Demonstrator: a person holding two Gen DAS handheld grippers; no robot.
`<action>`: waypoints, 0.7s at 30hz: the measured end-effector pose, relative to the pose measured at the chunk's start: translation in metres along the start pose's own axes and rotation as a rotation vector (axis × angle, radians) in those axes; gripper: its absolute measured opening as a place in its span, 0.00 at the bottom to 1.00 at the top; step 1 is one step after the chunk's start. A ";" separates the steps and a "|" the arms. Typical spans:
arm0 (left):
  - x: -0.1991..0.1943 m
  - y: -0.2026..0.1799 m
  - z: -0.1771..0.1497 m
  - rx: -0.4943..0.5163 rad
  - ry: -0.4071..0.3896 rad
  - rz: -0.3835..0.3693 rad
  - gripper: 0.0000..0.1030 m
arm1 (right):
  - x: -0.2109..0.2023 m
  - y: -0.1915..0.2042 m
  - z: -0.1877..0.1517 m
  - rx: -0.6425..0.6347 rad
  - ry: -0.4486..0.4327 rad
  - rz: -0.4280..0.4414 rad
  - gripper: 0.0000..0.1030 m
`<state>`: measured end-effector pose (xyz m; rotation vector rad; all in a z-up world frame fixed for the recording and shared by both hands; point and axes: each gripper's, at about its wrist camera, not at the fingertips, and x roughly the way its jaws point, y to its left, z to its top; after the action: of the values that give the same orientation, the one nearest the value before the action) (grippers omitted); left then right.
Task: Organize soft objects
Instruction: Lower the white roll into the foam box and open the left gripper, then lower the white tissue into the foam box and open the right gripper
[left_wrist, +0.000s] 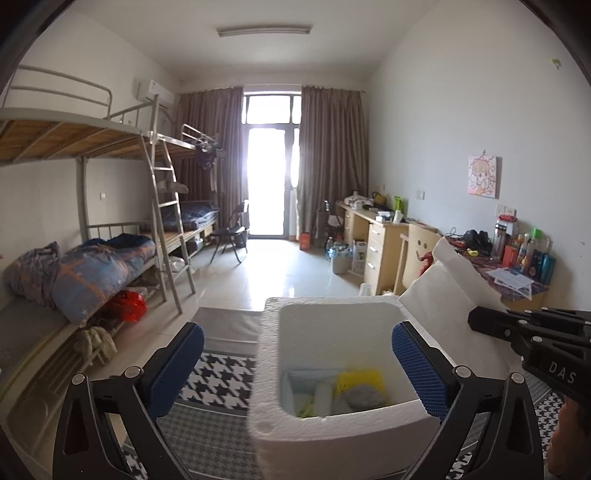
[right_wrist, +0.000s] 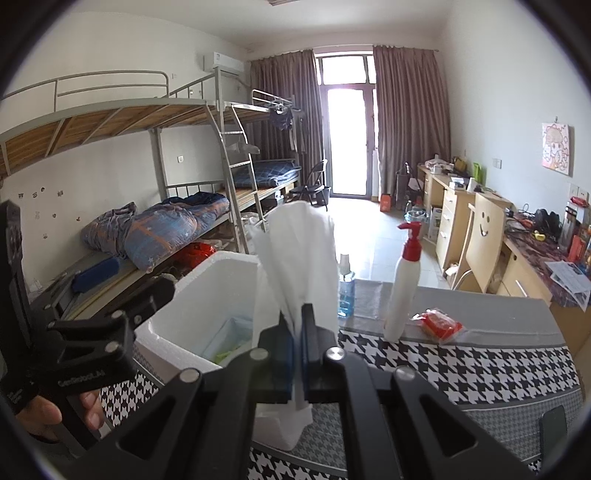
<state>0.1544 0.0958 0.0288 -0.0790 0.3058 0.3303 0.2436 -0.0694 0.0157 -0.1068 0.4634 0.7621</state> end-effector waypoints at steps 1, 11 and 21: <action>-0.001 0.002 0.000 -0.002 -0.001 0.006 0.99 | 0.001 0.001 0.001 -0.001 0.002 0.003 0.05; -0.001 0.018 -0.004 -0.023 0.007 0.029 0.99 | 0.018 0.012 0.005 -0.010 0.033 0.032 0.05; -0.006 0.029 -0.008 -0.039 0.010 0.037 0.99 | 0.033 0.029 0.009 -0.037 0.049 0.052 0.05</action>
<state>0.1372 0.1208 0.0219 -0.1138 0.3111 0.3725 0.2478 -0.0251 0.0111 -0.1490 0.5005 0.8208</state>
